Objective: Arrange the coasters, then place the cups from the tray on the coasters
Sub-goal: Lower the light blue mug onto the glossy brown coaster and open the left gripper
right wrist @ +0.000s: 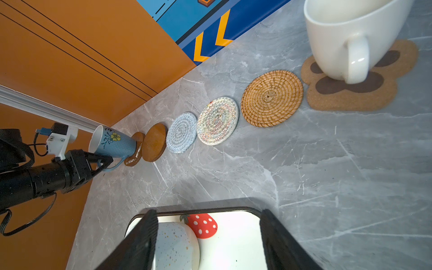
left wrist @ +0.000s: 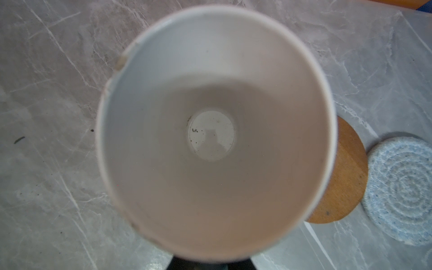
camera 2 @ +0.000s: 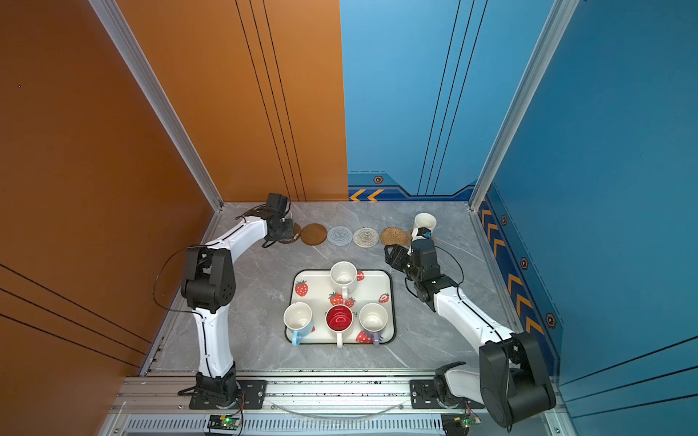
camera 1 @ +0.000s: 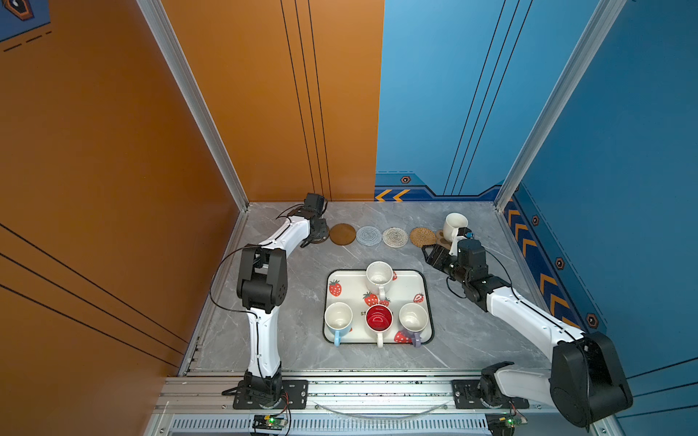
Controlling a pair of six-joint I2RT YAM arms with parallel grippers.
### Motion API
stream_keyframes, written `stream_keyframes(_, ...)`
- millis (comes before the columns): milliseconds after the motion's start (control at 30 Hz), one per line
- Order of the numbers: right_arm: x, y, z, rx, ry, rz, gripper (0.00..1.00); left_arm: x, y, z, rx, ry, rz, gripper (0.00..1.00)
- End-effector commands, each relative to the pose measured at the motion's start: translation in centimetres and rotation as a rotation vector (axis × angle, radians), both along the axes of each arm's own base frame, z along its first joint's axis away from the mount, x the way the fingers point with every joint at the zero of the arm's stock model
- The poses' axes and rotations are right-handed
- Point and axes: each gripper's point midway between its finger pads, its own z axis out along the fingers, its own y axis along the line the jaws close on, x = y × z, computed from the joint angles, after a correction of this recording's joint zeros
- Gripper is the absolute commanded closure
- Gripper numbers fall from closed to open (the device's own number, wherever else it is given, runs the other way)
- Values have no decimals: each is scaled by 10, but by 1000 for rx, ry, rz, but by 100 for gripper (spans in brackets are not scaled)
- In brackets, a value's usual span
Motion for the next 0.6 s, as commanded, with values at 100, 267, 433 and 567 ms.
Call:
stream_keyframes(100,5,1,8,25,-14,0,32,15,-1,11,-37,-52,7,90)
stream_keyframes(267,5,1,8,25,-14,0,32,14,-2,11,-39,-50,3,85)
stream_keyframes(433,5,2,8,26,-13,3,32,13,-2,9,-40,-46,2,83)
stream_keyframes(567,5,2,9,28,-14,5,32,12,-3,9,-40,-44,0,82)
